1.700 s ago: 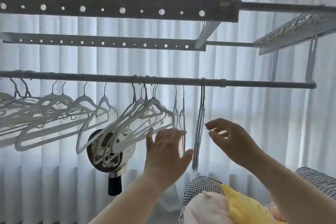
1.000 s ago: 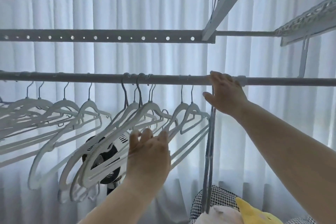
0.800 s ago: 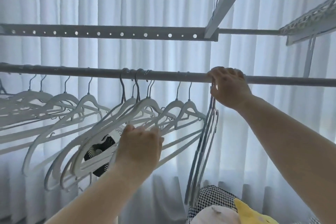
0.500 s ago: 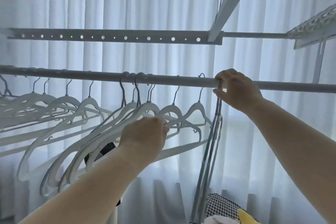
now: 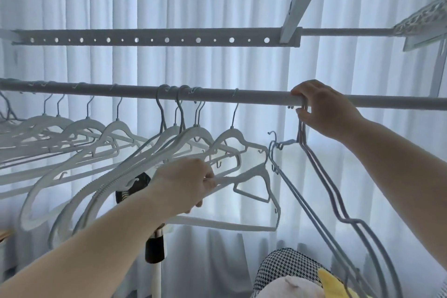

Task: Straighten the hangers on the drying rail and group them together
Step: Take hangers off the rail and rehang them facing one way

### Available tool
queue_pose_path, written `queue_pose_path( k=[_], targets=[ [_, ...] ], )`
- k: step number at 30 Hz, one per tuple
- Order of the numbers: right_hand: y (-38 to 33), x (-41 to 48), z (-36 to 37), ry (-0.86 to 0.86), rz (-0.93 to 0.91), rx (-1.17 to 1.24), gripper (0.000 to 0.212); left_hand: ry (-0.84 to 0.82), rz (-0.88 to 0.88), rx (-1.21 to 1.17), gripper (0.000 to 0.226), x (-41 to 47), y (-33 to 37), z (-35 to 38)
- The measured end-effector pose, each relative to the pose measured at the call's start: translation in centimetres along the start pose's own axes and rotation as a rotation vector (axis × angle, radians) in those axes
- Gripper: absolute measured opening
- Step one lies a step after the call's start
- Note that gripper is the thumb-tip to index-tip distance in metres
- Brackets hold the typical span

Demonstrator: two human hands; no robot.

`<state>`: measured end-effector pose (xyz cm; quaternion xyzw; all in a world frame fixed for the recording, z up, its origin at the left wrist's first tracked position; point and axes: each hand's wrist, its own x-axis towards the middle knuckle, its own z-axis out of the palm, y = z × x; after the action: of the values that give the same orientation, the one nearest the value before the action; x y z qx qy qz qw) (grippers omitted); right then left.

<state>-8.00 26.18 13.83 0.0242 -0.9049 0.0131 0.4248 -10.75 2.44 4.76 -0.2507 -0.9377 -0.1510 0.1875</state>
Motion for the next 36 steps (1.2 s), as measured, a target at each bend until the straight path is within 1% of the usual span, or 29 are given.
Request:
queue_pose_path(
  k=[4, 5, 6, 8, 9, 10, 11, 12, 14, 15, 17, 21, 23, 25, 27, 29, 31, 34, 36],
  targets=[
    [-0.3, -0.1, 0.1, -0.031, 0.007, 0.025, 0.041, -0.020, -0.066, 0.010, 0.026, -2.2, -2.3, -0.5],
    [-0.6, -0.5, 0.2, -0.013, -0.014, 0.012, 0.043, -0.029, -0.078, 0.006, 0.025, -2.9, -2.8, -0.6],
    [-1.0, -0.9, 0.4, 0.031, -0.066, -0.018, 0.043, -0.039, -0.084, 0.002, 0.025, -3.6, -3.3, -0.6],
    [-2.1, -2.1, 0.8, 0.096, -0.233, -0.060, 0.040, -0.055, -0.105, -0.007, 0.027, -5.5, -4.3, -0.6],
    [-2.7, -2.8, 1.0, 0.070, -0.320, -0.060, 0.038, -0.063, -0.122, -0.023, 0.028, -6.5, -4.7, -0.6],
    [-3.3, -3.4, 1.1, -0.007, -0.391, -0.058, 0.038, -0.073, -0.136, -0.042, 0.029, -7.6, -5.0, -0.7],
    [-3.9, -4.1, 1.2, -0.118, -0.436, -0.057, 0.039, -0.083, -0.141, -0.045, 0.031, -8.7, -5.2, -0.7],
    [-4.5, -4.6, 1.4, -0.246, -0.439, -0.055, 0.041, -0.090, -0.138, -0.033, 0.034, -9.7, -5.1, -0.8],
    [-5.4, -5.6, 1.6, -0.464, -0.377, -0.068, 0.044, -0.084, -0.138, -0.014, 0.038, -11.9, -4.7, -0.7],
    [-5.8, -6.0, 1.6, -0.525, -0.358, -0.072, 0.043, -0.061, -0.140, -0.016, 0.039, -12.9, -4.6, -0.6],
    [-6.5, -6.7, 1.4, -0.585, -0.345, -0.024, 0.034, 0.009, -0.150, -0.036, 0.039, -14.7, -4.5, -0.4],
    [-7.4, -7.7, 0.1, -0.695, -0.300, 0.258, 0.018, 0.072, -0.199, -0.083, 0.037, -17.6, -5.0, -0.9],
    [-7.9, -8.4, -0.8, -0.723, -0.281, 0.344, 0.015, 0.076, -0.226, -0.128, 0.033, -18.8, -5.6, -1.5],
    [-8.7, -9.2, -1.5, -0.731, -0.265, 0.397, 0.022, 0.079, -0.257, -0.201, 0.023, -20.0, -6.2, -2.3],
    [-9.7, -10.0, -2.1, -0.724, -0.242, 0.486, 0.029, 0.096, -0.287, -0.251, 0.020, -21.1, -6.8, -3.0],
    [-11.3, -10.6, -2.8, -0.703, -0.220, 0.583, 0.030, 0.130, -0.325, -0.284, 0.015, -22.2, -7.5, -3.6],
    [-13.2, -11.3, -3.4, -0.674, -0.208, 0.644, 0.027, 0.194, -0.356, -0.270, 0.012, -23.6, -8.2, -4.2],
    [-16.4, -12.6, -3.7, -0.651, -0.173, 0.705, 0.024, 0.368, -0.373, -0.191, 0.028, -26.0, -9.0, -4.3],
    [-18.3, -13.9, -3.7, -0.665, -0.078, 0.819, 0.023, 0.438, -0.360, -0.175, 0.030, -27.7, -8.8, -4.3]
  ],
)
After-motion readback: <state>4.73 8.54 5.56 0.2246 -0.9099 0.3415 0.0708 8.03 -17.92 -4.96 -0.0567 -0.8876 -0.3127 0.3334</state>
